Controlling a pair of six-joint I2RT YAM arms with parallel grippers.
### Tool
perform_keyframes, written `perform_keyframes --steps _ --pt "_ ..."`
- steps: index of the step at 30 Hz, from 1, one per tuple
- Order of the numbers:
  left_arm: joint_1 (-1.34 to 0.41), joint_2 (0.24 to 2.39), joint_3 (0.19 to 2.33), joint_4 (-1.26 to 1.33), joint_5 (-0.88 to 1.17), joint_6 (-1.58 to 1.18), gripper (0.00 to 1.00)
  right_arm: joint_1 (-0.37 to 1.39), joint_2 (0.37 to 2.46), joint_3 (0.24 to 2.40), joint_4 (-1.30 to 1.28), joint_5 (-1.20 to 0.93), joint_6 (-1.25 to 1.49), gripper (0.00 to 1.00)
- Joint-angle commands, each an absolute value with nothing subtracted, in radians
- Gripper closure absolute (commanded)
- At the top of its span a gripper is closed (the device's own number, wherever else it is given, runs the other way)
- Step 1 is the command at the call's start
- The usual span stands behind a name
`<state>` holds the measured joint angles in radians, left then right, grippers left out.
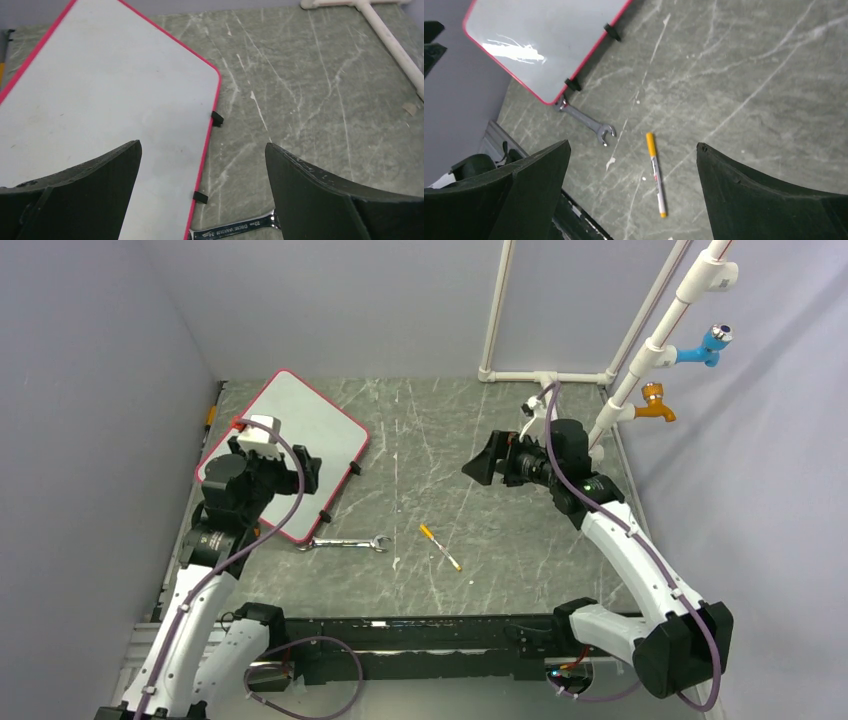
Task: Write a sentence on the whiteboard
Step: Pick up the whiteboard marker from the center of the board.
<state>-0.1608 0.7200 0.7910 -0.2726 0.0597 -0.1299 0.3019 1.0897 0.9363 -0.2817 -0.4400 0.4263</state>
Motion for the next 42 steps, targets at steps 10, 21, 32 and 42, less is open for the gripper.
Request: perform_keyframes --steps 10,21,32,42 --pt "-0.334 0.842 0.839 -0.257 0.393 0.051 0.02 0.341 0.976 0.869 -0.525 -0.346 0.424 0.0" --pt "-0.563 0.986 0.867 -0.343 0.477 0.273 0.01 0.362 0.961 0.845 -0.599 -0.315 0.395 0.0" --pt "-0.823 1.138 0.867 -0.311 0.355 0.648 0.16 0.368 0.956 0.816 -0.6 -0.294 0.386 0.0" --pt "-0.878 1.328 0.941 -0.354 0.379 0.908 0.18 0.368 0.921 0.831 -0.627 -0.26 0.391 0.0"
